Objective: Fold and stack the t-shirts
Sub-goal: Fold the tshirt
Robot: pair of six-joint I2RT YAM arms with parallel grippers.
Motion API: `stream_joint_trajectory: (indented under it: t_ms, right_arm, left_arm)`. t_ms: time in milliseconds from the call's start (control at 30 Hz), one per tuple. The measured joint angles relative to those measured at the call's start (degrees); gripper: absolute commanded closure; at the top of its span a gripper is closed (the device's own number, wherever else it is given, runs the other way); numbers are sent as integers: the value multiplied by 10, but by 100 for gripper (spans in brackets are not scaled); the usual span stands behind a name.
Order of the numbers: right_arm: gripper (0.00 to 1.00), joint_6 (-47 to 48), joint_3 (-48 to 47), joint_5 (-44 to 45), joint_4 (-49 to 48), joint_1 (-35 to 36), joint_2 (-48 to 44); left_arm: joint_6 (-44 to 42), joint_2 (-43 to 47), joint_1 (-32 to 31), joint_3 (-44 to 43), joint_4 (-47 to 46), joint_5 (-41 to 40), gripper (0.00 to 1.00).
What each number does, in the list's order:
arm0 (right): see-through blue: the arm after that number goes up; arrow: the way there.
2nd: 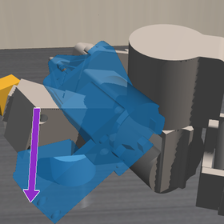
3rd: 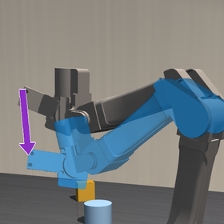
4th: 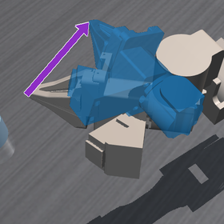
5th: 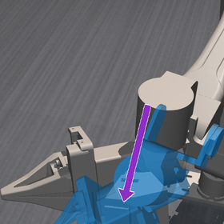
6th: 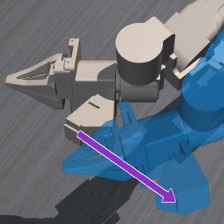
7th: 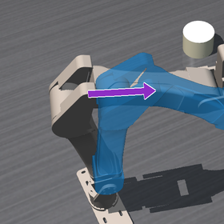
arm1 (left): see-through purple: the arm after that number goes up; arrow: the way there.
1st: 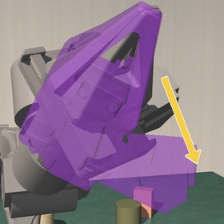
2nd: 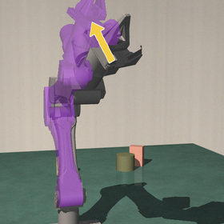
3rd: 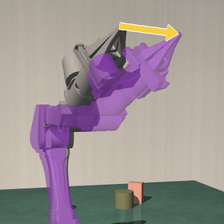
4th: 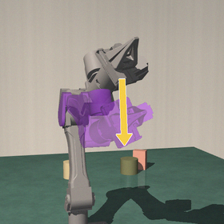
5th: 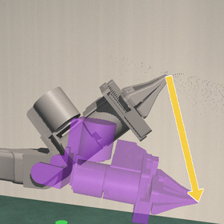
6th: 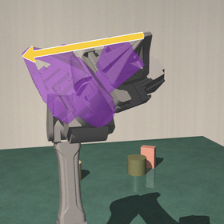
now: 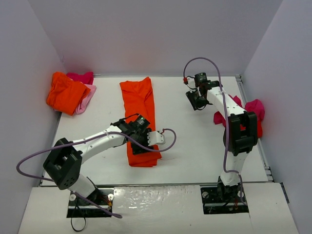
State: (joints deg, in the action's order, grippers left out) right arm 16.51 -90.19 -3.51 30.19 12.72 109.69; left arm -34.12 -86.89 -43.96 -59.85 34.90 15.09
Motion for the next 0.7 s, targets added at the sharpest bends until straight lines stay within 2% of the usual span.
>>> stream_joint_trajectory:
  t_ms: [200, 367, 700]
  right_arm:
    - [64, 4, 16, -11, -2, -7, 0]
    - [64, 4, 19, -38, -2, -7, 0]
    - [65, 22, -38, -166, 41, 1, 15]
  left_arm:
    - [-5, 0, -25, -21, 57, 41, 44]
    - [-6, -1, -32, -15, 68, 47, 44]
    - [-11, -66, -66, -12, 69, 54, 45]
